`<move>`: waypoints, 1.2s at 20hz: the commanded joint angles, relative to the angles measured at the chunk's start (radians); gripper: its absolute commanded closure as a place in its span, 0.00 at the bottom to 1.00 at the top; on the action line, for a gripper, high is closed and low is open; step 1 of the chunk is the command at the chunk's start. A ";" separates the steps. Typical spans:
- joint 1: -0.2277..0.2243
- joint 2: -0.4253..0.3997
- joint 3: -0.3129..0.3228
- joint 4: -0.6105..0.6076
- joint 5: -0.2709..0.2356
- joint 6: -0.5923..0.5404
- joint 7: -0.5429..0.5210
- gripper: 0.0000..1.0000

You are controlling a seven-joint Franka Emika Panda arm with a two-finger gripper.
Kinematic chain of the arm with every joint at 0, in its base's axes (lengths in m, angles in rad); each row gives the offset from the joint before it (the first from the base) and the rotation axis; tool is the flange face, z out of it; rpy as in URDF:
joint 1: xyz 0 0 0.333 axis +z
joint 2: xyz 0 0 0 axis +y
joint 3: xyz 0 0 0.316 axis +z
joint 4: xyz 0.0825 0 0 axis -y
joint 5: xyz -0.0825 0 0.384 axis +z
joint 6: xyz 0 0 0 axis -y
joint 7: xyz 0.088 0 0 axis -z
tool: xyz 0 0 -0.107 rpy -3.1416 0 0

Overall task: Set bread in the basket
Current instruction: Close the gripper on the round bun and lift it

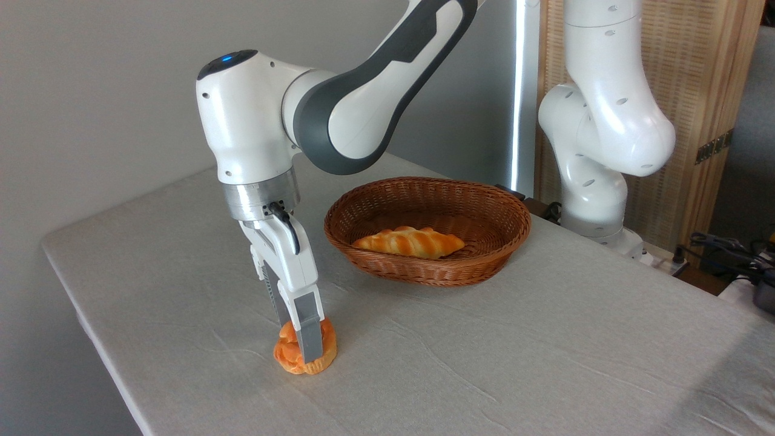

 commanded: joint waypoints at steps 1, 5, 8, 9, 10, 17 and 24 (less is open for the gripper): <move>0.003 -0.003 -0.014 -0.011 0.017 0.015 0.012 0.65; 0.004 -0.005 -0.015 -0.011 0.017 0.011 0.012 0.76; 0.003 -0.006 -0.017 -0.011 0.017 0.005 0.006 0.76; 0.003 -0.006 -0.017 -0.010 0.017 0.005 0.003 0.76; 0.003 -0.008 -0.018 -0.010 0.017 0.005 0.002 0.76; 0.003 -0.020 -0.018 -0.002 0.019 -0.035 0.006 0.76; 0.003 -0.051 -0.018 0.004 0.020 -0.098 0.009 0.78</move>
